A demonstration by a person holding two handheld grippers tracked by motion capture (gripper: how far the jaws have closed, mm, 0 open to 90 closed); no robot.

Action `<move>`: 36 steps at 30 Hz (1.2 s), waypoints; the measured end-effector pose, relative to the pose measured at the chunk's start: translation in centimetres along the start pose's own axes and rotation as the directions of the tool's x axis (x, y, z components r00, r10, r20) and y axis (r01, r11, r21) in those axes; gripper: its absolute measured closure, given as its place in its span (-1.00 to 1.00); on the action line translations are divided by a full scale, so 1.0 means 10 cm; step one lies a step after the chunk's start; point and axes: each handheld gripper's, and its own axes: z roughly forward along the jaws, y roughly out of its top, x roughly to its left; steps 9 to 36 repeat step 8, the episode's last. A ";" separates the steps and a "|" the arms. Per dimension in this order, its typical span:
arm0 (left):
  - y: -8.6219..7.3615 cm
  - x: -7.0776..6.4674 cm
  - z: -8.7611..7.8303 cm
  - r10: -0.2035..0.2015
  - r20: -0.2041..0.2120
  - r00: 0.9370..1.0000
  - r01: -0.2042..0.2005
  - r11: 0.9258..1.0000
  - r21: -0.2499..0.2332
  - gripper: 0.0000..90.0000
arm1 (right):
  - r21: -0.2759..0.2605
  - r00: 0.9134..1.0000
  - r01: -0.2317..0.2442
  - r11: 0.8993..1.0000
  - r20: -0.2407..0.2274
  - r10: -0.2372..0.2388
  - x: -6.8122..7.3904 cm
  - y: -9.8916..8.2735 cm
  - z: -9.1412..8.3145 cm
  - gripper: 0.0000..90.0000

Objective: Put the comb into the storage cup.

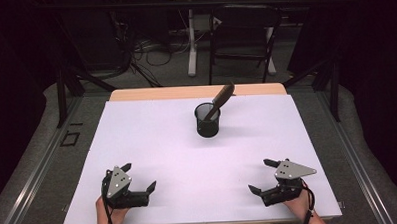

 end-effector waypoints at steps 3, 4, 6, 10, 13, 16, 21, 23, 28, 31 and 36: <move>0.01 0.00 0.01 -0.006 0.005 1.000 0.006 1.000 -0.003 -1.00 | -0.001 1.000 0.000 1.000 -0.001 0.000 0.01 0.00 0.00 -0.99; 0.01 0.01 0.01 -0.005 0.005 1.000 0.005 1.000 -0.004 -1.00 | 0.000 1.000 0.000 1.000 -0.001 0.000 0.01 0.00 0.00 -0.99; 0.01 0.02 0.02 -0.006 0.007 1.000 0.006 1.000 -0.002 -1.00 | -0.001 1.000 0.001 1.000 -0.001 -0.001 0.00 0.00 0.00 -0.99; 0.01 0.03 0.02 -0.007 0.008 1.000 0.007 1.000 0.003 -1.00 | 0.000 1.000 0.001 1.000 0.001 -0.001 0.00 0.00 0.00 -0.99; 0.01 0.03 0.02 -0.007 0.008 1.000 0.007 1.000 0.003 -1.00 | 0.000 1.000 0.001 1.000 0.001 -0.001 0.00 0.00 0.00 -0.99; 0.01 0.03 0.02 -0.007 0.008 1.000 0.007 1.000 0.003 -1.00 | 0.000 1.000 0.001 1.000 0.001 -0.001 0.00 0.00 0.00 -0.99; 0.01 0.03 0.02 -0.007 0.008 1.000 0.007 1.000 0.003 -1.00 | 0.000 1.000 0.001 1.000 0.001 -0.001 0.00 0.00 0.00 -0.99; 0.01 0.03 0.02 -0.007 0.008 1.000 0.007 1.000 0.003 -1.00 | 0.000 1.000 0.001 1.000 0.001 -0.001 0.00 0.00 0.00 -0.99; 0.01 0.03 0.02 -0.007 0.008 1.000 0.007 1.000 0.003 -1.00 | 0.000 1.000 0.001 1.000 0.001 -0.001 0.00 0.00 0.00 -0.99; 0.01 0.03 0.02 -0.007 0.008 1.000 0.007 1.000 0.003 -1.00 | 0.000 1.000 0.001 1.000 0.001 -0.001 0.00 0.00 0.00 -0.99; 0.01 0.03 0.02 -0.007 0.008 1.000 0.007 1.000 0.003 -1.00 | 0.000 1.000 0.001 1.000 0.001 -0.001 0.00 0.00 0.00 -0.99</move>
